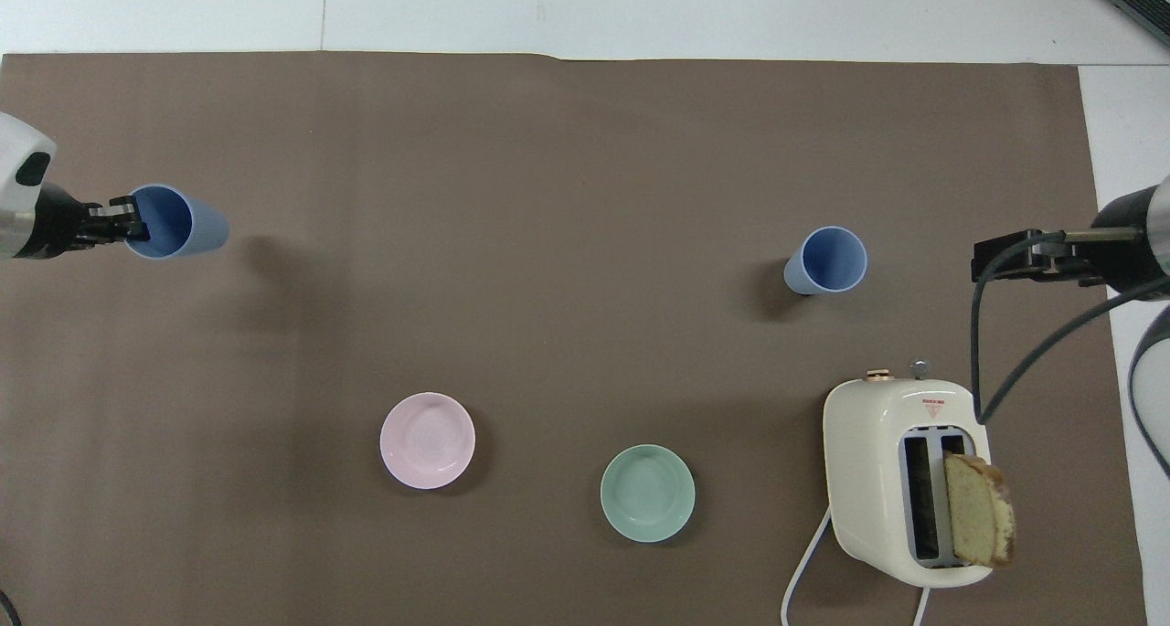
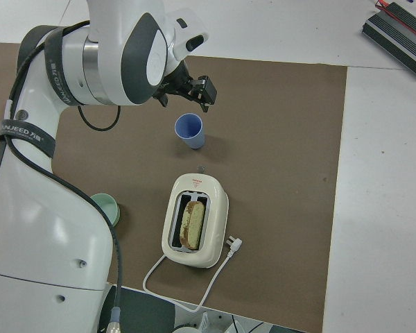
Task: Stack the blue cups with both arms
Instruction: 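Carry the blue cup toward the table center and lower it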
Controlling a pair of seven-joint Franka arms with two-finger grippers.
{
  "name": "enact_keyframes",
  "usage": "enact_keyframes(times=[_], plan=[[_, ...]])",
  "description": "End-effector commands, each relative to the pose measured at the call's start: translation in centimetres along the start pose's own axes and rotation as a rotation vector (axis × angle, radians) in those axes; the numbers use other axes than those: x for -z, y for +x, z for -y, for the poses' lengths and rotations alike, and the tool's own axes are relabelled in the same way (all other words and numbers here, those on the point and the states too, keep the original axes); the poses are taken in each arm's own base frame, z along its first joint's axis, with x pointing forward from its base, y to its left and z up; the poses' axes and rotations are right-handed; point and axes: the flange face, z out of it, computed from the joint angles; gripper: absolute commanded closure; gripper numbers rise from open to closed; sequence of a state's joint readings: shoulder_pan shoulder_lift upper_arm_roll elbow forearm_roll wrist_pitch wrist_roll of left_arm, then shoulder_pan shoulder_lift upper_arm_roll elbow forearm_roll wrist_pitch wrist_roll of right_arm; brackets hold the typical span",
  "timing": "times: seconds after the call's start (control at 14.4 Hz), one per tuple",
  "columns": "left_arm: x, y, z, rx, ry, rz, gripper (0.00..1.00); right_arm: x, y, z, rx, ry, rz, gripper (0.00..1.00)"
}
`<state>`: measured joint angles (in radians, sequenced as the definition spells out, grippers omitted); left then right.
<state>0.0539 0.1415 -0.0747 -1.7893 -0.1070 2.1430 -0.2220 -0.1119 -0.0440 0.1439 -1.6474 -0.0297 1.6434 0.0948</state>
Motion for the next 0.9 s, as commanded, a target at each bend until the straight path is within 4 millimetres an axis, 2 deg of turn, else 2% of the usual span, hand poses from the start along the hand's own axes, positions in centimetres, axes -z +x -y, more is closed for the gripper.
enact_keyframes(times=[0.0, 0.14, 0.28, 0.35, 0.49, 0.62, 0.76, 0.83], plan=[[0.1, -2.3, -7.6, 0.038, -0.009, 0.011, 1.00, 0.2, 0.0, -0.4, -0.009, 0.012, 0.000, 0.00], [0.2, -4.6, -13.6, 0.037, -0.002, 0.006, 1.00, 0.2, 0.0, -0.4, -0.009, 0.012, 0.000, 0.00], [-0.4, -7.3, -18.4, 0.044, -0.005, 0.002, 1.00, 0.2, 0.0, -0.4, -0.009, 0.012, 0.000, 0.00], [-1.8, -8.5, -20.4, 0.045, 0.011, 0.010, 1.00, 0.2, 0.0, -0.4, -0.009, 0.010, 0.000, 0.00], [-4.9, -12.1, -25.9, 0.053, 0.007, -0.008, 1.00, 0.2, -0.1, -0.3, -0.007, 0.010, 0.000, 0.00], [-7.0, -13.6, -27.8, 0.051, -0.008, -0.008, 1.00, 0.2, 0.0, -0.4, -0.009, 0.012, 0.000, 0.00], [-9.7, -16.3, -30.0, 0.003, 0.003, 0.024, 1.00, 0.2, -0.1, -0.3, -0.007, 0.010, 0.000, 0.00], [-10.4, -16.7, -30.3, -0.005, 0.005, 0.029, 1.00, 0.2, 0.0, -0.4, -0.009, 0.012, 0.000, 0.00]])
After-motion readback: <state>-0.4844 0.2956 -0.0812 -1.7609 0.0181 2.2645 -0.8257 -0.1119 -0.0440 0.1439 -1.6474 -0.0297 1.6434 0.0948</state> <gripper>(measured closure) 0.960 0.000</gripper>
